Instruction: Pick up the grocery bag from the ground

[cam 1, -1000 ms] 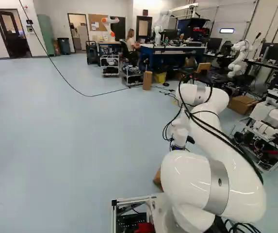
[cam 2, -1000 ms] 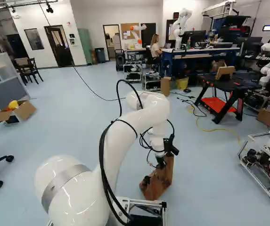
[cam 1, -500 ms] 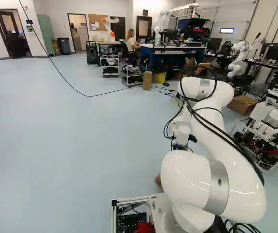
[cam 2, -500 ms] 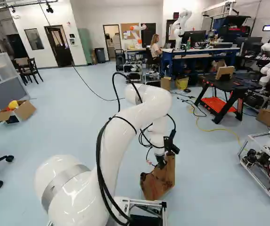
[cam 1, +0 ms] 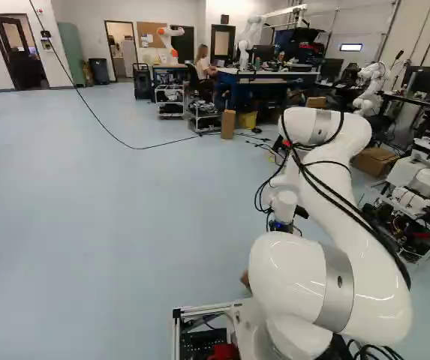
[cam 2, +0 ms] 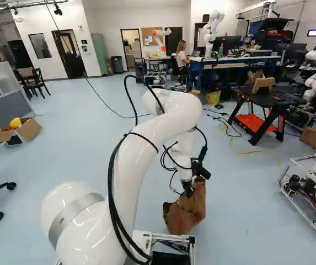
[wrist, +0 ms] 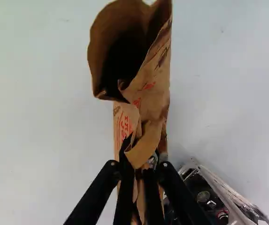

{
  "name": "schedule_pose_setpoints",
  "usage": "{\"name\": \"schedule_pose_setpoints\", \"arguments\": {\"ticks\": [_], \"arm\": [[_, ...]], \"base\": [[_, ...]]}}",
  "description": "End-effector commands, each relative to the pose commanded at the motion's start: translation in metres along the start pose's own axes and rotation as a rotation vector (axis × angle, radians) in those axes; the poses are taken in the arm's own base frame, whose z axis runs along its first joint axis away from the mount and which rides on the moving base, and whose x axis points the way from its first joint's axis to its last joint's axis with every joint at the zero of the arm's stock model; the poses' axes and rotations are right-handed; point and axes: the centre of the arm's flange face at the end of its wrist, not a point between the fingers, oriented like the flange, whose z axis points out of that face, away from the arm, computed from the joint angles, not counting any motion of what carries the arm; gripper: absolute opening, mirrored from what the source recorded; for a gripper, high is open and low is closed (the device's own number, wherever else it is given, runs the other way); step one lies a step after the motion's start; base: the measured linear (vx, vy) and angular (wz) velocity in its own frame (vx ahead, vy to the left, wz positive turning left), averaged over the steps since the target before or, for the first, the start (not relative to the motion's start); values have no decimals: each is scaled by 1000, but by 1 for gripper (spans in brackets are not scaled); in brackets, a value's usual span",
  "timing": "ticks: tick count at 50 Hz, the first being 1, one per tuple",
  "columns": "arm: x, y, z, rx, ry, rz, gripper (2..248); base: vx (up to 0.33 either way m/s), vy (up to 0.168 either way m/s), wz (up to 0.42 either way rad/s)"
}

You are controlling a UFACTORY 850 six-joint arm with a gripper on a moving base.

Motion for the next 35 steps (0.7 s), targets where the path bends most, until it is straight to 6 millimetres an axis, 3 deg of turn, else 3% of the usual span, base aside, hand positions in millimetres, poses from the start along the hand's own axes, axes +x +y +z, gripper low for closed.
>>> {"name": "schedule_pose_setpoints", "arguments": {"ticks": [35], "arm": [[-23, -1, -58, 5, 0, -31, 23]], "base": [[0, 0, 0]]}}
